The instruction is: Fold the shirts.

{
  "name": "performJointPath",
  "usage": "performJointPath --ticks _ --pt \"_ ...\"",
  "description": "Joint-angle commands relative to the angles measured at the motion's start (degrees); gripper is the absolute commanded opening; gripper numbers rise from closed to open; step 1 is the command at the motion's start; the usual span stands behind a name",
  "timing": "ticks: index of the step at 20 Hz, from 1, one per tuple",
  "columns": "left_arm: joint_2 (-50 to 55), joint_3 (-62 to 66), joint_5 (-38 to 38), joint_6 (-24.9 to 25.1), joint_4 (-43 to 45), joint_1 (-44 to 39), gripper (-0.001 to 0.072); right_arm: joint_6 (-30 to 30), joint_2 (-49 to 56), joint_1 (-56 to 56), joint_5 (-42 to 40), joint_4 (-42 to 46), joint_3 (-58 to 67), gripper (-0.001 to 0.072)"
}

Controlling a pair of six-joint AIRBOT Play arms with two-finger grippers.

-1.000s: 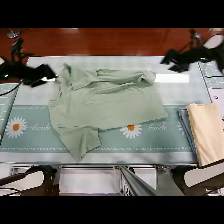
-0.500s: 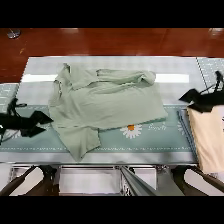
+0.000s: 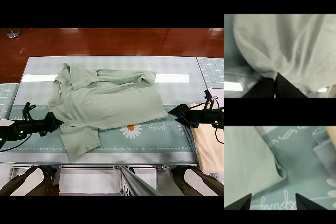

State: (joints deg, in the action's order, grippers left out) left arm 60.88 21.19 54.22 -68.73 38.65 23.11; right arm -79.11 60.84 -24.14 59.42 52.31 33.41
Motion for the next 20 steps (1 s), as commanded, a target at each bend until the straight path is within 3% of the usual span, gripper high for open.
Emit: performJointPath --ticks 1,5,8,9,10,11,12,15,18,20 --pt "0.2 1.2 -2.2 2.3 -2.3 -3.0 0.0019 -1.0 3.6 0.5 1.2 0.2 -0.5 0.0612" --pt "0.2 2.3 -1.5 2.3 -2.3 -3.0 0.0019 -1.1 12.0 7.7 -4.5 -2.4 4.1 0.0613" --pt "0.2 2.3 -0.6 2.3 -2.3 -3.0 0.0020 -4.3 19.7 13.2 -4.5 -2.5 11.7 0.0612" --pt "0.2 2.3 -0.6 2.3 -2.3 -3.0 0.0020 -5.1 22.1 14.9 -4.4 -2.5 14.4 0.0579" --pt "0.2 2.5 -0.5 2.3 -2.3 -3.0 0.0019 -5.6 23.8 16.3 -4.0 -2.5 16.9 0.0435" --pt "0.1 3.1 0.3 2.3 -2.8 -3.0 0.0020 -5.8 25.1 17.5 -3.0 -2.5 19.3 0.0170" --pt "-0.1 4.3 1.8 2.6 -4.0 -3.0 0.0020 -5.2 25.9 18.6 -1.3 -2.3 22.0 0.0031" --pt "-1.9 14.9 4.3 5.1 -13.0 -3.0 0.0019 -5.1 24.5 19.3 5.7 -0.2 36.5 0.0030" --pt "-4.2 36.9 4.8 5.0 -21.4 -3.0 0.0019 -7.3 19.3 19.3 9.9 4.4 61.8 0.0029" --pt "-5.6 53.3 5.3 4.9 -21.1 -3.0 0.0019 -9.0 14.8 19.3 12.1 9.5 77.2 0.0029"
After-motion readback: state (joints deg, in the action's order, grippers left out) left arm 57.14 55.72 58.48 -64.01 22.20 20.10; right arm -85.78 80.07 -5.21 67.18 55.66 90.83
